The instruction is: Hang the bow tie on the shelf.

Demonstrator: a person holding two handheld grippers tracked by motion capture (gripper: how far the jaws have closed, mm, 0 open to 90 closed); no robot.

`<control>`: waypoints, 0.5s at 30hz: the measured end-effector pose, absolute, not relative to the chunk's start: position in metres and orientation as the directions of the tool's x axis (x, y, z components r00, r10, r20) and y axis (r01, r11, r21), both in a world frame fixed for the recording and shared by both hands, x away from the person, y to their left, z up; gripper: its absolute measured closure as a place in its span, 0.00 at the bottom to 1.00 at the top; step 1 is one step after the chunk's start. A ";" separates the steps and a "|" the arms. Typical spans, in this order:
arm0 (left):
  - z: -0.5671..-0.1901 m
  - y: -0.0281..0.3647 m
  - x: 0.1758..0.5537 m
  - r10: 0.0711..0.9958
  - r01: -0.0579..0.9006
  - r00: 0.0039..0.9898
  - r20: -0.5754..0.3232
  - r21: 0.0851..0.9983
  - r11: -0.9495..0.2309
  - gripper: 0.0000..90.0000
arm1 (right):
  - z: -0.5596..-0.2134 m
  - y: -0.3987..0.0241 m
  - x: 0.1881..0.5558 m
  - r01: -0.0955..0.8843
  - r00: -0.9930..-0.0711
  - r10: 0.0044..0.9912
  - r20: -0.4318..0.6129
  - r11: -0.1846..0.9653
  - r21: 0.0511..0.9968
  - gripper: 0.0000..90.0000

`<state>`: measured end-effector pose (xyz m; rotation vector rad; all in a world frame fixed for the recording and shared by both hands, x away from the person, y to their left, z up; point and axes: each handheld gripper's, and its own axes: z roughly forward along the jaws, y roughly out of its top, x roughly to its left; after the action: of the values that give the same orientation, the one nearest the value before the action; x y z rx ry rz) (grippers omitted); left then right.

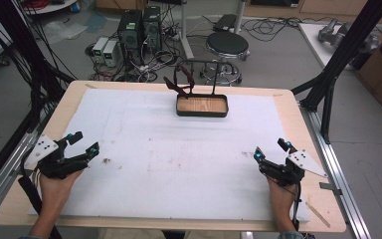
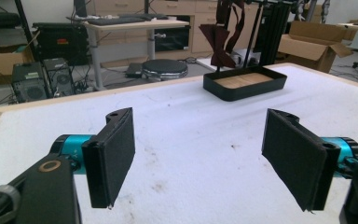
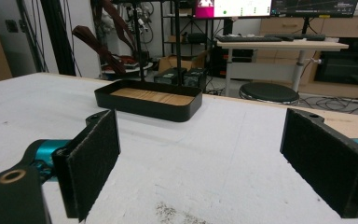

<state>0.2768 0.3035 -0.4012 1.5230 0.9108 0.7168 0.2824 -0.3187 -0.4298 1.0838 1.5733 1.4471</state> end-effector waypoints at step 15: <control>-0.423 0.298 0.277 0.868 0.191 0.495 -0.041 0.980 -0.063 0.29 | -0.430 -0.319 0.282 0.107 -0.383 0.923 0.028 0.014 0.994 0.12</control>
<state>0.2770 0.2981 -0.4234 1.5637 0.9442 0.7193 0.2824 -0.3186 -0.4299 1.0823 1.5771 1.4472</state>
